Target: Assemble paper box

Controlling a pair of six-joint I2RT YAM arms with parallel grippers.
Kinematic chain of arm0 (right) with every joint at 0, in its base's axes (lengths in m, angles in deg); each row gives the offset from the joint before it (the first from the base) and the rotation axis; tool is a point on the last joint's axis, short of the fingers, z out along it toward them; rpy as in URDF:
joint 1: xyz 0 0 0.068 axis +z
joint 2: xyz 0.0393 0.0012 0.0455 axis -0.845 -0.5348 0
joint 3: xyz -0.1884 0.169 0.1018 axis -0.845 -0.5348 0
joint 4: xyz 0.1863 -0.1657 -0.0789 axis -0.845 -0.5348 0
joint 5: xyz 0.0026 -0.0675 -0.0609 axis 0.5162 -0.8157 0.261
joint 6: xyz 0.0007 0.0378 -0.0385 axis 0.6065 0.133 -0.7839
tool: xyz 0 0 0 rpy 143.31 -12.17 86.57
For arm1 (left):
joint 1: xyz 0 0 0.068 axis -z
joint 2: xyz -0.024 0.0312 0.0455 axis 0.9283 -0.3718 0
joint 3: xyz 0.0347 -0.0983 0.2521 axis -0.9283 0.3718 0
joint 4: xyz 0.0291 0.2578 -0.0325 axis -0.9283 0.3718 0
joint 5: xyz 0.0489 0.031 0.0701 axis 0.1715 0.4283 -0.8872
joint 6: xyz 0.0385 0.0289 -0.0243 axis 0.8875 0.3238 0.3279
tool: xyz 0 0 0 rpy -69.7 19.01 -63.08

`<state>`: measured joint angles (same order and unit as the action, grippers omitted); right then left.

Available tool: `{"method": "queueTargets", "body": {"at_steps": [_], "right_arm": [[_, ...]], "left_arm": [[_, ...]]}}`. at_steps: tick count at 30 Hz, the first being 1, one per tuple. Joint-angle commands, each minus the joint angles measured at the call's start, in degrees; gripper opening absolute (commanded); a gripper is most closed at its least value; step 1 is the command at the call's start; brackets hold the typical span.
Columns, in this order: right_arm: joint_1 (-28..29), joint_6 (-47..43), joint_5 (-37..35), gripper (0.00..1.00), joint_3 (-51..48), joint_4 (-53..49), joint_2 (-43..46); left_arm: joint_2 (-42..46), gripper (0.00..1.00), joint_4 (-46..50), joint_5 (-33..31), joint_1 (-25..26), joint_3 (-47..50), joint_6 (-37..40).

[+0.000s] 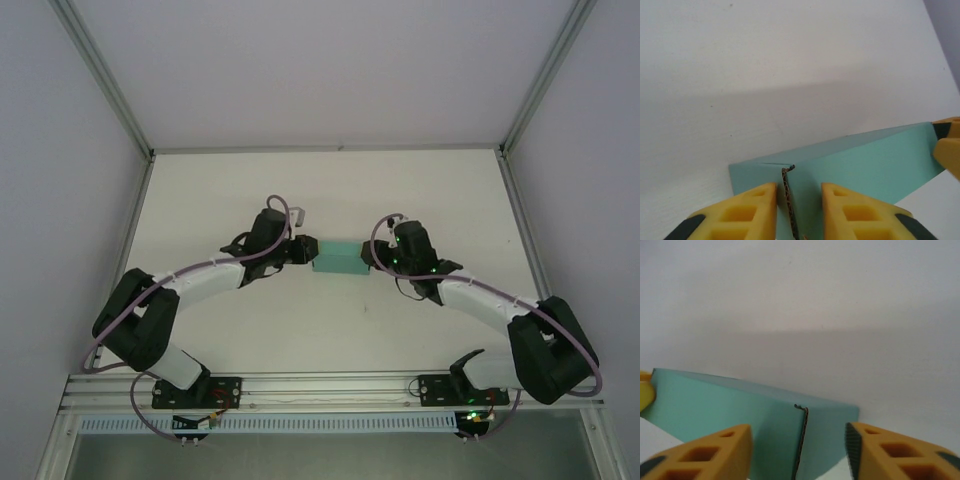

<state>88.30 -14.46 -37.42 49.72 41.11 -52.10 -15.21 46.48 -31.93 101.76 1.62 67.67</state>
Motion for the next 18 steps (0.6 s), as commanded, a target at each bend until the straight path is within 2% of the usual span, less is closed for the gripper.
{"method": "queueTargets", "body": {"at_steps": [1, 4, 5, 6, 8, 9, 10, 14, 18], "right_arm": [[0.26, -5.61, -1.94, 0.59, 5.48, -10.33, 0.57], [0.22, -7.62, -1.52, 0.64, 8.66, -12.49, -0.72], [0.14, -8.56, -1.01, 0.66, 9.49, -12.99, -1.02], [0.19, -9.7, -0.54, 0.7, 10.34, -13.24, -1.24], [0.13, -13.7, 1.36, 0.86, 11.61, -13.52, -1.42], [0.16, -17.02, 2.75, 0.96, 12.18, -13.69, -1.41], [0.18, -20.73, 4.29, 1.0, 12.74, -13.86, -1.46], [0.09, -35.82, 6.77, 1.0, 15.04, -14.48, -2.38], [0.14, -41.84, 5.25, 1.0, 18.99, -16.28, -4.89]], "left_arm": [[-1.0, 0.48, 14.85, -3.43, 0.52, -1.12, 2.59], [0.97, 0.6, 16.12, -4.12, 0.56, -3.89, 3.69], [1.59, 0.69, 16.34, -3.75, 0.53, -4.61, 4.05], [2.19, 0.83, 16.85, -3.77, 0.55, -5.54, 4.39], [3.09, 1.0, 17.71, -4.65, 0.55, -7.23, 4.48], [3.51, 1.0, 19.49, -5.43, 0.52, -8.12, 4.76], [3.92, 1.0, 19.93, -6.19, 0.52, -8.6, 4.86], [5.85, 1.0, 21.2, -9.49, 0.54, -9.09, 5.61], [7.09, 1.0, 20.77, -11.0, 0.49, -7.76, 5.23]]}}
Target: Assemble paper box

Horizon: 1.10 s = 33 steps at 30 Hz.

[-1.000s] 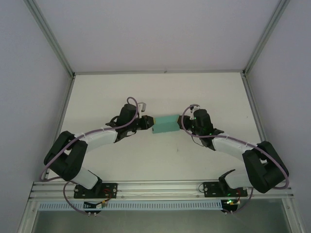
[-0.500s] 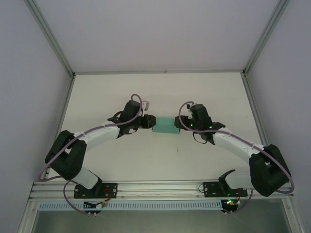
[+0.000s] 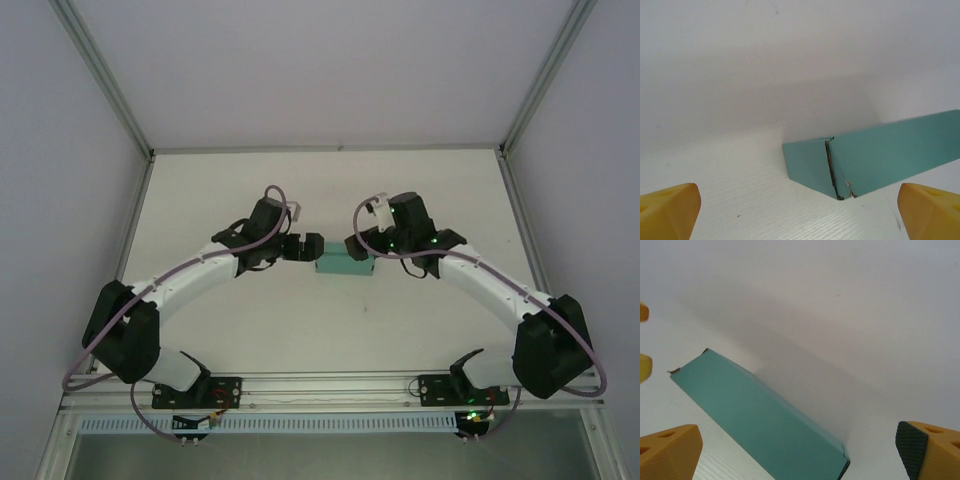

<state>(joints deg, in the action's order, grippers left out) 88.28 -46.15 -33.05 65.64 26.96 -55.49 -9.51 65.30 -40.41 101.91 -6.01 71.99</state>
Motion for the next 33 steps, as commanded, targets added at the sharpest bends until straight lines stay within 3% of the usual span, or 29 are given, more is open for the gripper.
{"method": "queueTargets", "body": {"at_steps": [1, 7, 14, 22, 26, 28, 33], "right_arm": [[0.18, -12.29, 1.87, 1.0, 3.74, -2.83, -2.11], [0.27, -31.56, 13.86, 1.0, 6.4, -11.86, -6.46], [0.54, -36.64, 9.44, 0.99, 9.01, -14.08, -12.61], [1.88, -36.19, 2.72, 0.73, 12.83, -14.97, -19.95], [3.42, -34.35, -3.89, 0.61, 12.36, -12.22, -21.15], [4.66, -31.71, -10.69, 0.54, 10.67, -6.98, -20.86], [9.45, -24.75, -29.38, 0.53, 7.44, 2.07, -20.22]], "left_arm": [[1.33, 1.0, 1.94, -3.0, 0.3, -0.02, 0.59], [1.36, 1.0, 0.62, -1.82, -0.23, 1.2, -0.76], [-0.77, 1.0, -0.06, -1.07, -0.58, 0.39, -1.53], [0.57, 1.0, 0.38, -3.3, -0.9, 1.97, -2.06], [4.16, 1.0, 1.8, -6.46, -1.2, 4.14, -2.28], [6.27, 1.0, 2.85, -8.62, -1.38, 5.4, -2.32], [10.87, 1.0, 5.8, -15.07, -1.67, 8.15, -3.89]]}}
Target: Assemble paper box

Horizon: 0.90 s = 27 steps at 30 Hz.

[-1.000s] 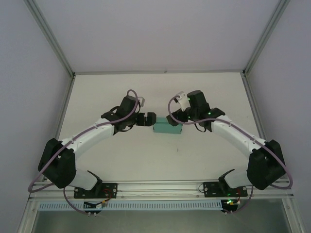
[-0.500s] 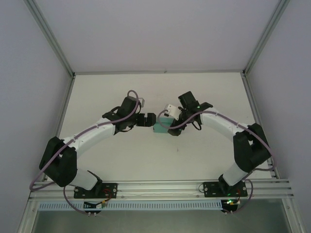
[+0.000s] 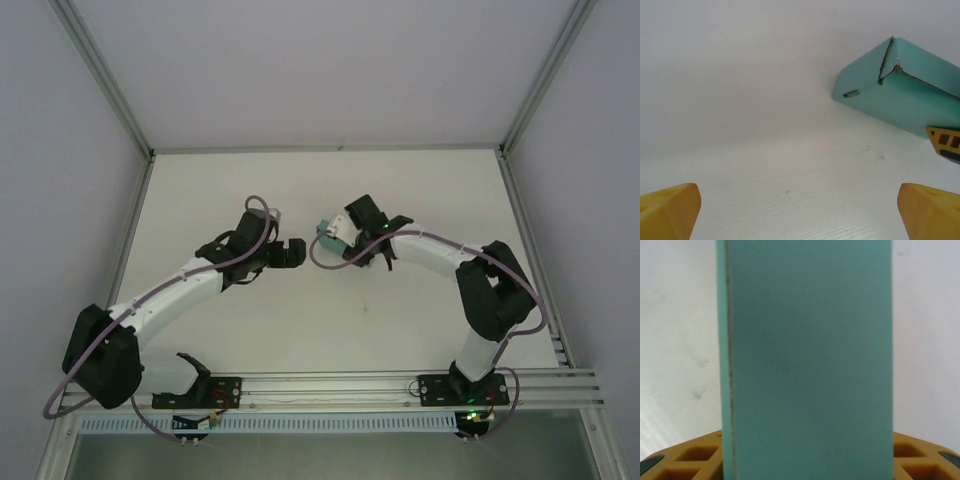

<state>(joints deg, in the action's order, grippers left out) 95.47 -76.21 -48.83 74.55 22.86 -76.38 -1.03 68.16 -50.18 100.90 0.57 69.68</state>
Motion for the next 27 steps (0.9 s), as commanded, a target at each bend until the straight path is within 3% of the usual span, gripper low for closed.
{"method": "queueTargets", "body": {"at_steps": [1, 6, 11, 16, 20, 24, 27], "right_arm": [[3.56, 6.28, -17.79, 0.53, -1.53, 6.48, 0.48], [10.5, 10.36, -33.79, 0.54, 0.84, 1.57, -3.04], [16.23, 20.34, -35.32, 0.71, 4.97, -9.46, -6.64], [19.99, 28.93, -29.46, 0.89, 6.16, -16.82, -6.18], [21.39, 29.54, -18.61, 0.99, 2.07, -12.43, -1.64], [20.32, 28.14, -14.13, 1.0, -4.33, -2.36, 6.39], [13.88, 31.96, -5.33, 1.0, -6.25, 0.26, 11.63]], "left_arm": [[3.5, 1.0, 3.42, -6.41, -0.82, 2.15, -1.92], [7.36, 1.0, 5.8, -10.62, -1.22, 4.02, -3.01], [10.39, 1.0, 7.38, -11.97, -1.54, 5.67, -3.95], [12.31, 1.0, 8.58, -12.02, -2.18, 6.7, -4.93], [12.86, 1.0, 9.15, -9.75, -2.98, 6.67, -6.12], [12.14, 1.0, 6.34, -2.52, -3.5, 6.81, -8.15], [9.98, 1.0, 0.58, 5.69, -3.47, 7.61, -11.02]]}}
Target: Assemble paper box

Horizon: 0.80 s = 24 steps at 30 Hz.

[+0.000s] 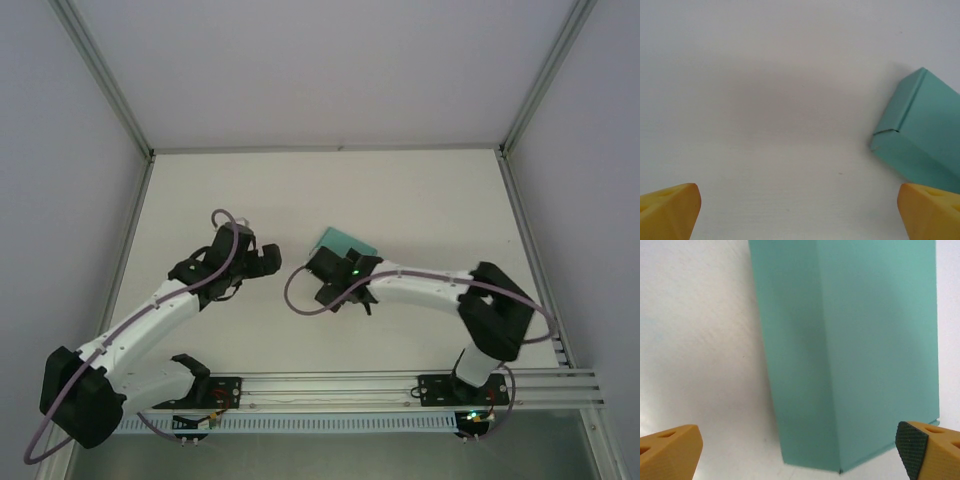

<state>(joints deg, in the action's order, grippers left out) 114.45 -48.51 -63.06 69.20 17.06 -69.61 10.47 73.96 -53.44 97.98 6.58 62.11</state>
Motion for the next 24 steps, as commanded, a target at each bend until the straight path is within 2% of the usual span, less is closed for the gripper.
{"method": "queueTargets", "body": {"at_steps": [1, 4, 8, 10, 16, 20, 24], "right_arm": [[-8.46, 6.12, 12.85, 1.0, -1.16, 6.31, 5.7], [-18.11, 11.02, 21.34, 1.0, -0.85, 7.62, 5.52], [-24.56, 12.35, 28.76, 0.93, 5.1, 4.59, -0.55], [-25.85, 12.91, 29.19, 0.88, 8.13, 3.14, -4.07], [-27.59, 11.02, 32.72, 0.85, 11.04, 4.1, -11.02], [-27.97, 11.45, 34.59, 0.77, 11.12, 4.55, -12.99], [-28.3, 13.49, 35.49, 0.74, 9.97, 4.27, -13.7]], "left_arm": [[-2.67, 1.0, -7.77, 12.09, -0.52, 2.09, -4.61], [-7.91, 1.0, -17.07, 21.51, 0.11, 2.89, -7.69], [-16.14, 1.0, -23.86, 27.47, 3.62, 0.28, -8.93], [-20.02, 1.0, -24.53, 28.69, 5.54, -2.12, -8.62], [-29.06, 1.0, -25.81, 31.22, 7.08, -5.89, -8.49], [-32.38, 0.99, -25.91, 30.31, 7.1, -7.49, -8.48], [-35.74, 0.96, -25.6, 29.07, 7.07, -9.62, -8.22]]}}
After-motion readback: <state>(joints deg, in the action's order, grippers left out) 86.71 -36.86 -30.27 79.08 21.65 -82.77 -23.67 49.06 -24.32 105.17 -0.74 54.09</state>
